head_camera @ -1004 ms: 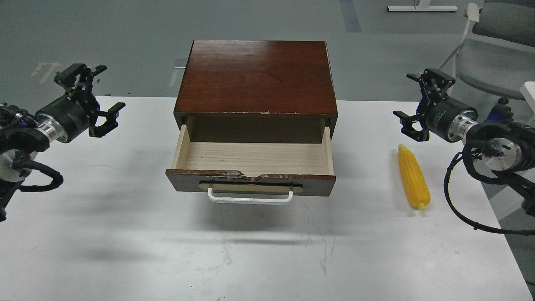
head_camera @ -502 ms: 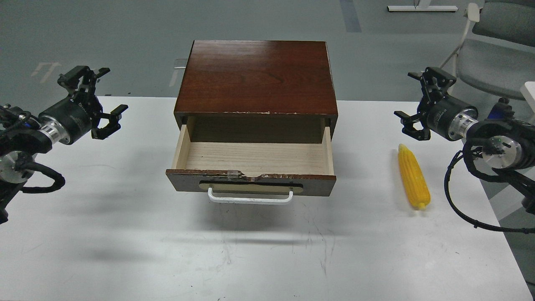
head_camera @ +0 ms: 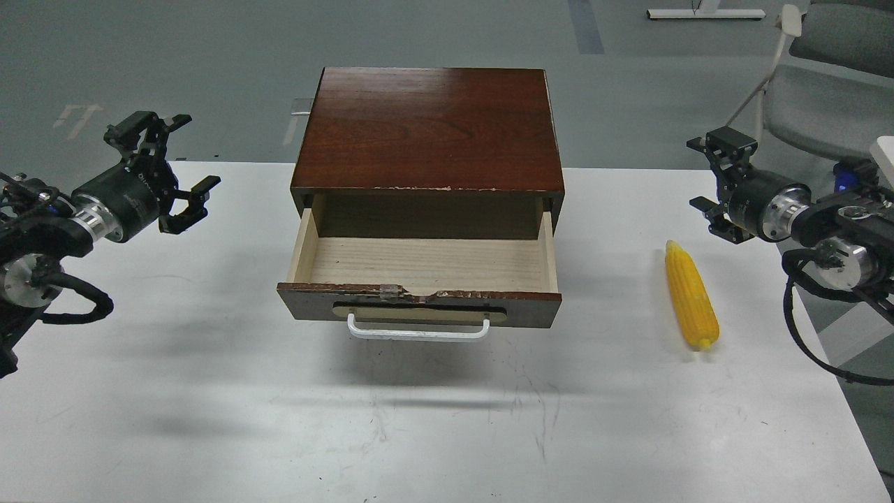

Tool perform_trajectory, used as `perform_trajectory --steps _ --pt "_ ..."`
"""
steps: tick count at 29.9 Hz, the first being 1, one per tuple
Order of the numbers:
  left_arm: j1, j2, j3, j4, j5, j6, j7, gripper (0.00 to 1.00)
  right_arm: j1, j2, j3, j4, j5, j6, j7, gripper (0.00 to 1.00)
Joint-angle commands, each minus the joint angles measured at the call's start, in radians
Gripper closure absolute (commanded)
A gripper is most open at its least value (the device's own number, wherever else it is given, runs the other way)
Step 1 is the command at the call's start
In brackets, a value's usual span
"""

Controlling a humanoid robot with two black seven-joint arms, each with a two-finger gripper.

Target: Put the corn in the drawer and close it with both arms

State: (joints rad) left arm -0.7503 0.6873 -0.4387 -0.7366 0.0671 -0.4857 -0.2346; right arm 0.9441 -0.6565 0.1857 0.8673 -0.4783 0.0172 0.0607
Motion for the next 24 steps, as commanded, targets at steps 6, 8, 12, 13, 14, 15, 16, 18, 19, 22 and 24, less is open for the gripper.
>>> perform_trajectory --steps 6,8,12,13,14,15,16,18,19,22,24 --pt "0.005 0.009 0.0 -0.053 0.005 0.001 -0.002 0.02 0.013 -0.166 0.017 0.151 -0.276 -0.12 0.008 0.0" --pt "0.005 0.009 0.0 -0.055 0.005 0.001 -0.002 0.02 -0.01 -0.178 0.021 0.212 -0.275 -0.126 0.013 0.0" --pt "0.005 0.009 0.0 -0.058 0.005 0.002 -0.002 0.02 -0.054 -0.238 0.003 0.337 -0.299 -0.132 0.021 0.04" --pt "0.005 0.009 -0.002 -0.06 0.005 0.004 -0.002 0.02 -0.068 -0.229 -0.024 0.358 -0.328 -0.141 0.019 0.05" --pt "0.005 0.009 0.0 -0.061 0.005 0.006 -0.002 0.02 -0.074 -0.224 -0.043 0.361 -0.359 -0.149 0.018 0.05" --pt "0.005 0.009 -0.002 -0.064 0.005 0.006 -0.002 0.02 -0.074 -0.213 -0.092 0.357 -0.443 -0.175 0.008 0.05" --pt "0.003 0.009 -0.002 -0.066 0.005 0.007 -0.002 0.02 -0.073 -0.209 -0.115 0.352 -0.495 -0.192 0.002 0.05" --pt "0.005 0.009 0.0 -0.067 0.005 0.009 -0.002 0.02 -0.068 -0.193 -0.17 0.343 -0.61 -0.235 -0.039 0.05" --pt "0.005 0.009 0.0 -0.069 0.005 0.009 -0.002 0.02 -0.068 -0.19 -0.183 0.34 -0.631 -0.241 -0.056 0.05" --pt "0.008 0.005 -0.002 -0.07 0.005 0.009 -0.002 0.02 -0.079 -0.184 -0.215 0.331 -0.643 -0.244 -0.087 0.03" --pt "0.008 0.001 -0.002 -0.073 0.005 0.01 -0.002 0.02 -0.085 -0.16 -0.229 0.323 -0.643 -0.247 -0.09 0.03"
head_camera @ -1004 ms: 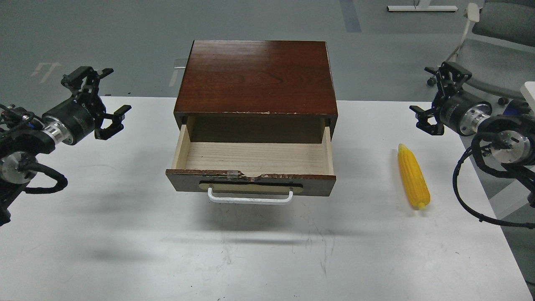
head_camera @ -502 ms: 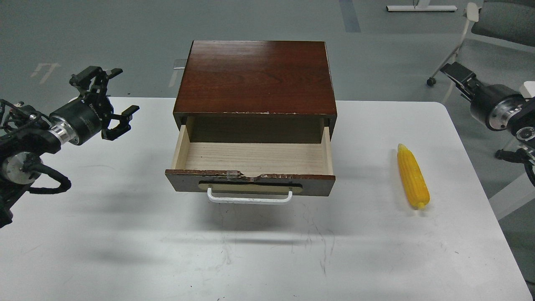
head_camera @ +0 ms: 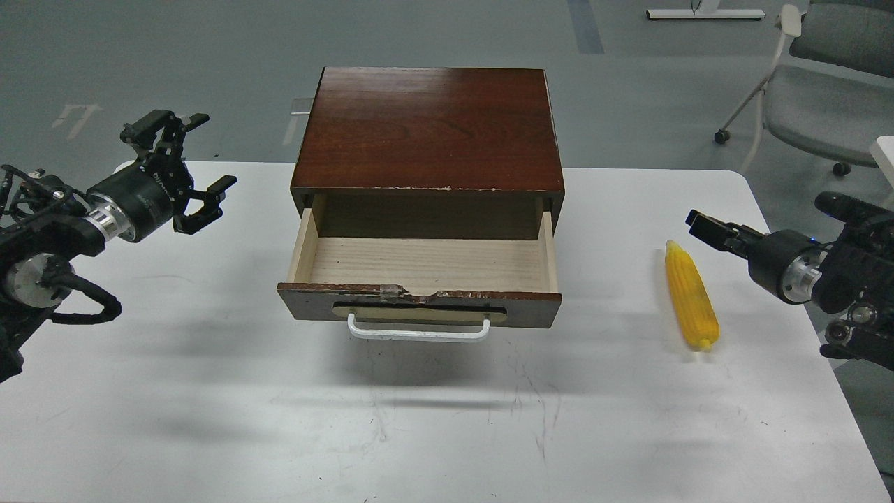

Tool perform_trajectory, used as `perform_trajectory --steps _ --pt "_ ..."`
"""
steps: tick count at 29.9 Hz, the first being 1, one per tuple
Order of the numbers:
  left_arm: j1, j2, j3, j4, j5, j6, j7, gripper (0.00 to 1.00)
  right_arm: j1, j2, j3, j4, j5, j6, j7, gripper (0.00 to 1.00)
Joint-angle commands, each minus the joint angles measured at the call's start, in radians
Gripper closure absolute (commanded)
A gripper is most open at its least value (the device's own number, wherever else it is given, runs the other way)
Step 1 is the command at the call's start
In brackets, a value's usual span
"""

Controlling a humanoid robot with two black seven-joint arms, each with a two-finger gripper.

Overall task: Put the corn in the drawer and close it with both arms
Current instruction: 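Lower the right gripper onto the yellow corn cob and grasp it, then lift the corn with the right gripper and carry it over the open drawer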

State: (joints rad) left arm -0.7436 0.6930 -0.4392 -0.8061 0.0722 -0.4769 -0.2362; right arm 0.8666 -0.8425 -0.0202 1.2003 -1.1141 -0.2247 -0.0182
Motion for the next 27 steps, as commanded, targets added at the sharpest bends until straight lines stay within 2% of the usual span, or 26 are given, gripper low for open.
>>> perform_trajectory --steps 1,6,12,14,15,16,17,18,19,20,22,27 --pt "0.003 -0.007 -0.001 -0.005 0.0 0.003 0.0 0.02 -0.009 0.04 -0.026 -0.014 -0.007 -0.005 -0.011 0.02" --pt "0.003 -0.02 -0.001 -0.005 0.0 0.004 0.0 0.02 -0.027 0.097 -0.03 -0.048 -0.006 -0.01 -0.032 0.02" --pt "0.009 -0.02 0.0 -0.004 0.0 0.004 0.0 0.02 -0.064 0.141 -0.035 -0.071 -0.013 -0.007 -0.032 0.04" --pt "0.016 -0.02 -0.001 -0.005 0.0 0.006 0.0 0.02 -0.069 0.167 -0.075 -0.109 -0.016 -0.007 -0.029 0.09" --pt "0.018 -0.02 -0.001 -0.005 0.0 0.006 0.0 0.02 -0.067 0.171 -0.087 -0.116 -0.016 -0.007 -0.029 0.13" --pt "0.02 -0.02 -0.001 -0.005 0.0 0.006 0.0 0.02 -0.066 0.174 -0.107 -0.125 -0.016 -0.007 -0.029 0.26" --pt "0.021 -0.02 -0.001 -0.005 0.0 0.006 0.0 0.02 -0.066 0.18 -0.115 -0.13 -0.016 -0.004 -0.029 0.45" --pt "0.021 -0.02 -0.001 -0.005 0.0 0.006 0.0 0.02 -0.066 0.18 -0.115 -0.13 -0.016 -0.004 -0.029 0.45" --pt "0.026 -0.02 -0.001 -0.005 0.0 0.006 0.0 0.02 -0.067 0.187 -0.115 -0.128 -0.012 0.004 -0.029 0.69" --pt "0.027 -0.021 -0.001 -0.005 0.0 0.006 0.0 0.02 -0.064 0.2 -0.115 -0.128 -0.012 0.005 -0.029 0.84" --pt "0.029 -0.02 -0.001 -0.005 0.0 0.006 0.0 0.02 -0.055 0.217 -0.116 -0.131 -0.007 0.007 -0.026 1.0" --pt "0.033 -0.021 -0.001 -0.004 0.0 0.008 0.0 0.02 -0.035 0.198 -0.116 -0.125 -0.003 0.024 -0.013 1.0"
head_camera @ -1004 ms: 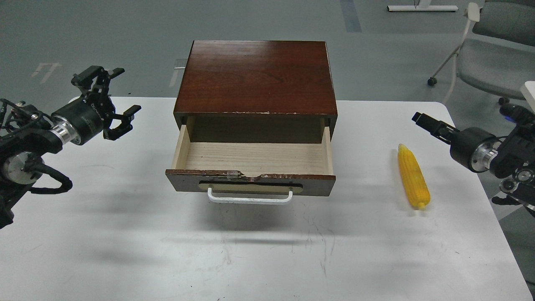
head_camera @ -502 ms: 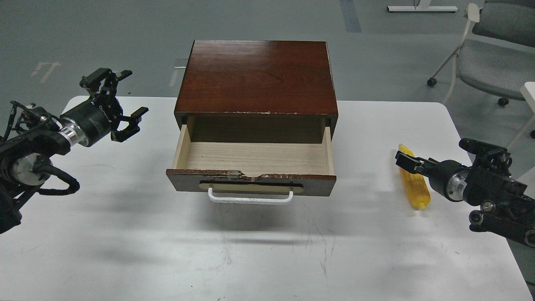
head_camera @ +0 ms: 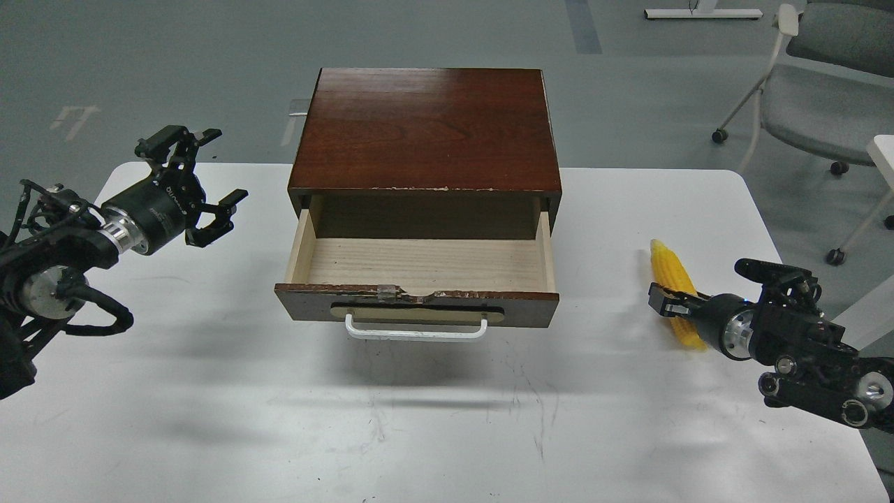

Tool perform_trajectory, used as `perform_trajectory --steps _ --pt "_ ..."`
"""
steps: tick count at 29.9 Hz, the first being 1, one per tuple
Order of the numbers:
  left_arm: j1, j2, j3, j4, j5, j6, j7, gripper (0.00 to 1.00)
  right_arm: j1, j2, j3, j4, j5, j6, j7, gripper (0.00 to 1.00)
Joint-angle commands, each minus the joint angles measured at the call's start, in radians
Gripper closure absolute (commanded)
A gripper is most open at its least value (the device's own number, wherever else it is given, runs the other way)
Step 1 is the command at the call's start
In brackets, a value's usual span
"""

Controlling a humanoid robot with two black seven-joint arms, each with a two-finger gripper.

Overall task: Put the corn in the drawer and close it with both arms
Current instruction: 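Lift the corn with the right gripper and carry it over the open drawer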

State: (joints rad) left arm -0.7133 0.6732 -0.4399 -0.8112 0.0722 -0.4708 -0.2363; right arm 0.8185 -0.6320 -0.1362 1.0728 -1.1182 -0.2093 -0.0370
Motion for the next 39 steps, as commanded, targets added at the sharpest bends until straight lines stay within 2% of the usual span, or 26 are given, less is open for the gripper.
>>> perform_trajectory --steps 1,5,11,15,17,19,21,23,26,33,39 --pt "0.006 -0.001 0.0 0.001 0.0 0.0 0.0 0.02 0.024 -0.02 0.0 0.003 0.001 0.01 0.012 1.0" --pt "0.008 -0.001 0.0 0.001 0.0 0.001 0.0 0.02 0.089 -0.047 -0.003 0.006 -0.005 0.008 0.048 1.0" --pt "0.006 -0.003 0.0 0.001 0.0 0.001 0.0 0.02 0.316 -0.137 -0.008 -0.045 -0.101 -0.002 0.124 1.0" --pt "0.008 -0.006 0.0 0.001 0.0 0.001 0.0 0.02 0.523 -0.134 -0.006 -0.065 -0.311 -0.013 0.238 1.0" --pt "0.006 -0.006 0.0 0.001 0.0 0.001 0.0 0.02 0.574 -0.129 -0.006 -0.057 -0.366 -0.019 0.268 1.0" --pt "0.006 -0.004 0.0 0.001 0.0 0.001 0.0 0.02 0.648 -0.111 -0.008 -0.021 -0.509 -0.041 0.346 1.0" --pt "0.006 -0.003 0.0 0.001 0.0 0.001 0.0 0.02 0.671 -0.071 -0.006 0.008 -0.634 -0.073 0.394 1.0" --pt "0.006 -0.003 0.0 0.001 0.0 0.001 0.0 0.02 0.676 -0.034 -0.008 0.03 -0.708 -0.1 0.419 1.0" --pt "0.006 0.0 -0.002 0.001 0.0 0.004 0.002 0.02 0.686 0.046 -0.01 0.081 -0.828 -0.11 0.523 1.0" --pt "0.006 0.003 -0.002 0.001 0.0 0.021 0.0 0.02 0.686 0.133 -0.017 0.144 -0.978 -0.113 0.526 1.0" --pt "0.006 0.005 -0.011 0.001 -0.002 0.021 0.002 0.02 0.682 0.204 -0.105 0.134 -0.989 -0.108 0.526 1.0"
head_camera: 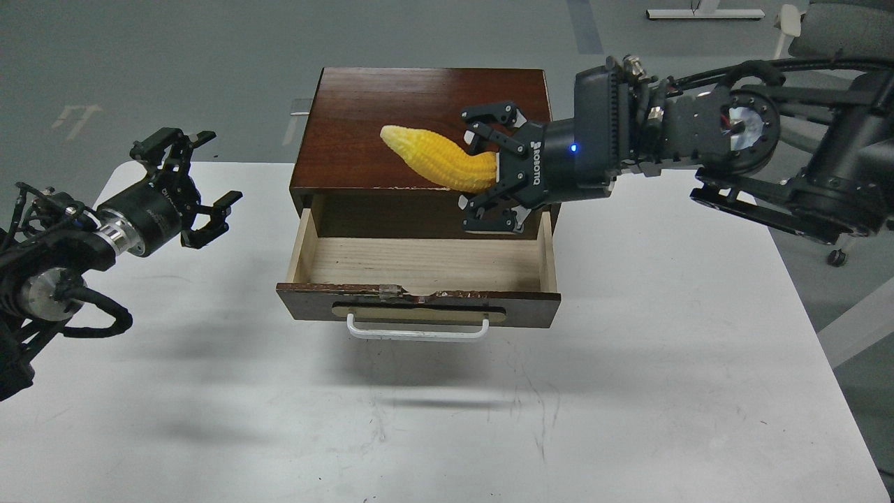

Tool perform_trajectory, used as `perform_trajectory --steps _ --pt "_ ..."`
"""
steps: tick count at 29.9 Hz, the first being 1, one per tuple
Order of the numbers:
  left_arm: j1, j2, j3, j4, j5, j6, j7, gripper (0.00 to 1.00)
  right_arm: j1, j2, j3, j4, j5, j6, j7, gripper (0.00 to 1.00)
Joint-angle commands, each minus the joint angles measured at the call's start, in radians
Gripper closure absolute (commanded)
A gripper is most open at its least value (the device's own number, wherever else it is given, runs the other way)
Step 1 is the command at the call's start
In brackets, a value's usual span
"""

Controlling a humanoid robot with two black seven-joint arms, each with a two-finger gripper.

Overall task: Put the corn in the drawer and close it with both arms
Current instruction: 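Lift the corn with the right gripper and carry it over the open drawer, then lower the corn into the drawer and open the right gripper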

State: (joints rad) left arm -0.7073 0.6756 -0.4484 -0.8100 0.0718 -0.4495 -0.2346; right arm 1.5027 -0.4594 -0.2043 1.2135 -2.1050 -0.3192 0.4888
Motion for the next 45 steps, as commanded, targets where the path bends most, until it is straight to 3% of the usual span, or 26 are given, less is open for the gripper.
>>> perform_trajectory --steps 1,7,10,11,12,14,33,37,41,43,45 --pt "0.0 0.007 -0.001 0.002 0.0 -0.001 0.0 0.02 -0.002 0.044 -0.046 -0.008 -0.003 0.002 0.0 1.0" --pt "0.002 0.019 -0.001 0.005 -0.001 -0.003 -0.002 0.02 -0.028 0.087 -0.066 -0.015 -0.001 0.003 0.0 1.0" --pt "0.003 0.022 -0.001 0.006 -0.001 -0.001 0.0 0.02 -0.047 0.09 -0.061 -0.026 0.005 0.003 0.0 0.74" --pt "0.005 0.025 -0.001 0.006 -0.001 -0.001 -0.002 0.02 -0.062 0.09 -0.058 -0.025 0.005 0.002 0.0 0.58" --pt "0.008 0.028 -0.001 0.008 -0.001 -0.001 0.0 0.02 -0.065 0.091 -0.057 -0.025 0.005 0.002 0.0 0.52" --pt "0.009 0.033 -0.001 0.009 -0.001 -0.003 0.0 0.02 -0.07 0.091 -0.053 -0.025 0.005 0.002 0.0 0.04" --pt "0.011 0.03 -0.003 0.012 -0.001 0.0 0.0 0.02 -0.093 0.081 -0.037 -0.022 0.045 -0.009 0.0 0.0" --pt "0.011 0.03 -0.003 0.012 -0.001 0.0 0.0 0.02 -0.093 0.088 0.032 -0.019 0.152 -0.003 0.0 0.0" --pt "0.009 0.033 -0.003 0.012 -0.001 -0.001 0.0 0.02 -0.062 0.108 0.17 -0.035 0.458 0.081 0.0 0.01" --pt "0.009 0.035 -0.003 0.012 -0.001 -0.003 0.0 0.02 -0.053 0.102 0.219 -0.035 0.613 0.149 -0.041 0.01" --pt "0.009 0.047 -0.007 0.011 -0.004 -0.003 -0.002 0.02 -0.05 0.087 0.346 -0.051 1.02 0.3 -0.145 0.01"
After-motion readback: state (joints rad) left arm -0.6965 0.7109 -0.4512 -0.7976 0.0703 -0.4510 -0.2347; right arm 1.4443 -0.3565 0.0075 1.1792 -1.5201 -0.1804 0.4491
